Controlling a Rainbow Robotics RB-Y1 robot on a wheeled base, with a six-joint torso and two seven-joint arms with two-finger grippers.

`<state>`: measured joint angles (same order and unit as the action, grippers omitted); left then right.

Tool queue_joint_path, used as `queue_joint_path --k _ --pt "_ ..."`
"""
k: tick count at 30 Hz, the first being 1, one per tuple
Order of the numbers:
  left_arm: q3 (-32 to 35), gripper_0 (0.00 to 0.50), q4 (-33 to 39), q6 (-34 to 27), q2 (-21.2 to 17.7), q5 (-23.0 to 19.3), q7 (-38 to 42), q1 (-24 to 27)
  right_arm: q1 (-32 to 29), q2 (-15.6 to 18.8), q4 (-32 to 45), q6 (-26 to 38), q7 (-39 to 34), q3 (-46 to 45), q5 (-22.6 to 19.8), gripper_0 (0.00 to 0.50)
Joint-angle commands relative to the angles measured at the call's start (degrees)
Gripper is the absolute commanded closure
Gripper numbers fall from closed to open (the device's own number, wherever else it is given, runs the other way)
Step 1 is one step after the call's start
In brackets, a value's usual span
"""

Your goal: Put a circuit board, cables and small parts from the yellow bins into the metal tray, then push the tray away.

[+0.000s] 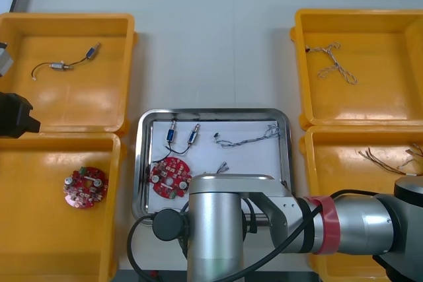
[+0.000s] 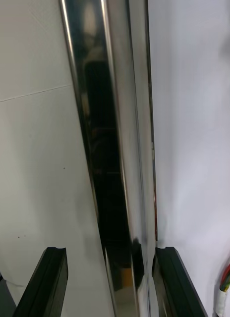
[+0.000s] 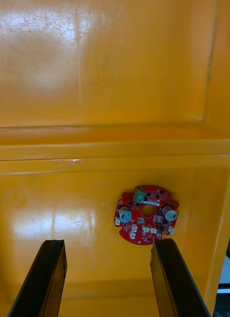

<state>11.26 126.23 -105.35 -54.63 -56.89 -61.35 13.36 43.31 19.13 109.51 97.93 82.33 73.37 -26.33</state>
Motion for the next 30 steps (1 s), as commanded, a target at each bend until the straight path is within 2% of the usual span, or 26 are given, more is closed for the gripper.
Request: queue_joint_path --k 1,8,10,12,13,15,16,17,18,22,30 --pt "1.83 0.000 0.68 0.23 -2.50 0.46 -2.89 -1.41 -1.13 -2.52 -0.17 -0.64 2.48 0.90 1.20 0.000" --pt "1.83 0.000 0.68 0.23 -2.50 0.46 -2.89 -1.41 -1.13 -2.52 -0.17 -0.81 2.74 0.98 1.55 0.000" --pt "1.83 0.000 0.68 0.23 -2.50 0.46 -2.89 -1.41 -1.13 -2.52 -0.17 -0.90 2.74 0.98 1.99 0.064" --pt "1.83 0.000 0.68 0.23 -2.50 0.46 -2.89 -1.41 -1.13 -2.35 -0.17 -0.99 2.83 0.98 2.43 0.192" --pt "1.83 0.000 0.68 0.23 -2.50 0.46 -2.89 -1.41 -1.04 -2.35 -0.17 -0.99 2.83 0.98 2.43 0.221" --pt "1.83 0.000 0.68 0.23 -2.50 0.46 -2.89 -1.41 -0.51 -2.17 -0.17 -1.08 2.92 0.98 2.60 0.346" --pt "1.83 0.000 0.68 0.23 -2.50 0.46 -2.89 -1.41 -0.16 -2.08 0.00 -1.08 2.92 0.98 2.60 0.374" --pt "1.83 0.000 0.68 0.23 -2.50 0.46 -2.89 -1.41 0.10 -1.99 0.09 -1.08 2.92 0.98 2.60 0.380" --pt "1.83 0.000 0.68 0.23 -2.50 0.46 -2.89 -1.41 0.37 -1.64 0.27 -1.08 2.92 0.98 2.60 0.412" --pt "1.83 0.000 0.68 0.23 -2.50 0.46 -2.89 -1.41 2.21 -0.06 1.58 -1.17 2.92 0.98 2.78 0.469" --pt "1.83 0.000 0.68 0.23 -2.50 0.46 -2.89 -1.41 6.08 3.37 4.05 -2.04 3.01 0.98 2.87 0.500"
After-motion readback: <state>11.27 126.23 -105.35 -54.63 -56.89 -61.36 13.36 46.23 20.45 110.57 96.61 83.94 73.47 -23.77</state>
